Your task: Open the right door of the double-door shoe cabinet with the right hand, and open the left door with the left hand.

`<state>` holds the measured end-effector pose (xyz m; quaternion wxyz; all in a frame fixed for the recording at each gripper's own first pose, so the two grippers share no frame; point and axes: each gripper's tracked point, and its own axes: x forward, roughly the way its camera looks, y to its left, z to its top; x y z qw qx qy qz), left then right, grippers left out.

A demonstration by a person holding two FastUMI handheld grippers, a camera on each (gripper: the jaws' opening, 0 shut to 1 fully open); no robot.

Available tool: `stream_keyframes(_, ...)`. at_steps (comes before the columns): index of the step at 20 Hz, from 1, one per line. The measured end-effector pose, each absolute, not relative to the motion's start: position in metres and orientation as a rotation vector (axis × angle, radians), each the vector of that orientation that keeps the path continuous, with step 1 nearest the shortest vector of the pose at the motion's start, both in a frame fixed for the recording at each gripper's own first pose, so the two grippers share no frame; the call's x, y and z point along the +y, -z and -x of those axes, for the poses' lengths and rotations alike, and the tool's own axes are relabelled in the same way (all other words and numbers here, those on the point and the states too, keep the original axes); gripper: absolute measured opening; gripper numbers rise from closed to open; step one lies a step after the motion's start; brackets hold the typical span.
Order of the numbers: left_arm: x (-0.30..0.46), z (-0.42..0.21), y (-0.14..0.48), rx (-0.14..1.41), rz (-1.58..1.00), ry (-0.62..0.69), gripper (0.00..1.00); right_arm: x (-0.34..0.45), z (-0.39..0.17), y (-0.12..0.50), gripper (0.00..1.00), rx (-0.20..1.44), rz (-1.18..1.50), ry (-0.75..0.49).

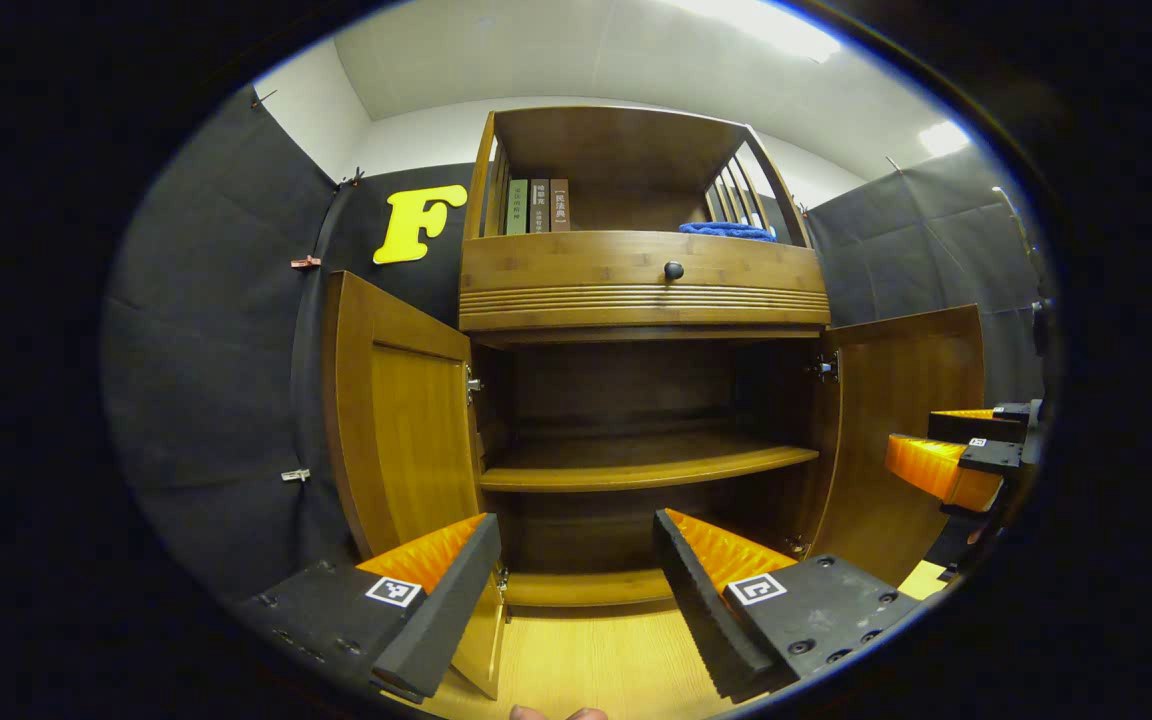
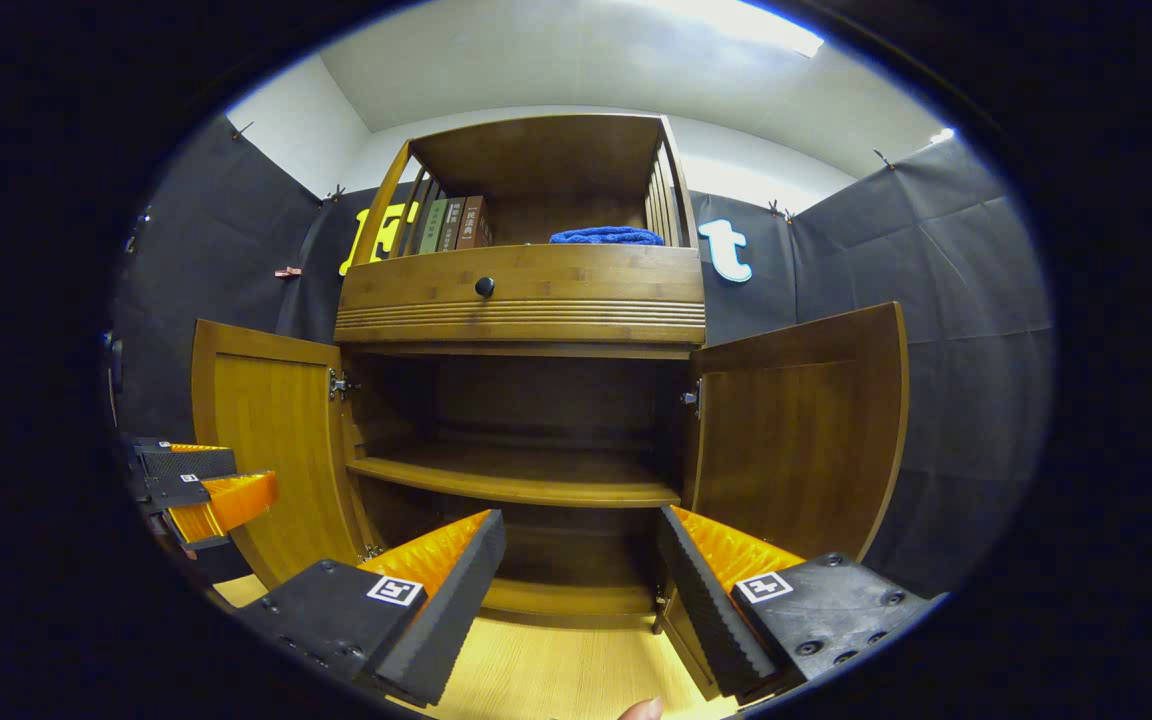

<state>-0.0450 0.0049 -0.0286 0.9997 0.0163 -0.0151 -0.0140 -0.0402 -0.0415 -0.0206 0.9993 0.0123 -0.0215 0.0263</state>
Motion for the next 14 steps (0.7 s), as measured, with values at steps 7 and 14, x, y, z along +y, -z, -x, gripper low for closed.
stream_keyframes(7, -0.0018, 0.0445, 0.0276, -0.029, -0.033, 0.043, 0.94, -0.0432, 0.0396, 0.021, 0.99, -0.042, -0.016, -0.056)
stream_keyframes(14, -0.0001, 0.0436, 0.0296, -0.022, -0.032, 0.035, 0.95, -0.0456, 0.0412, 0.024, 0.99, -0.033, -0.016, -0.054)
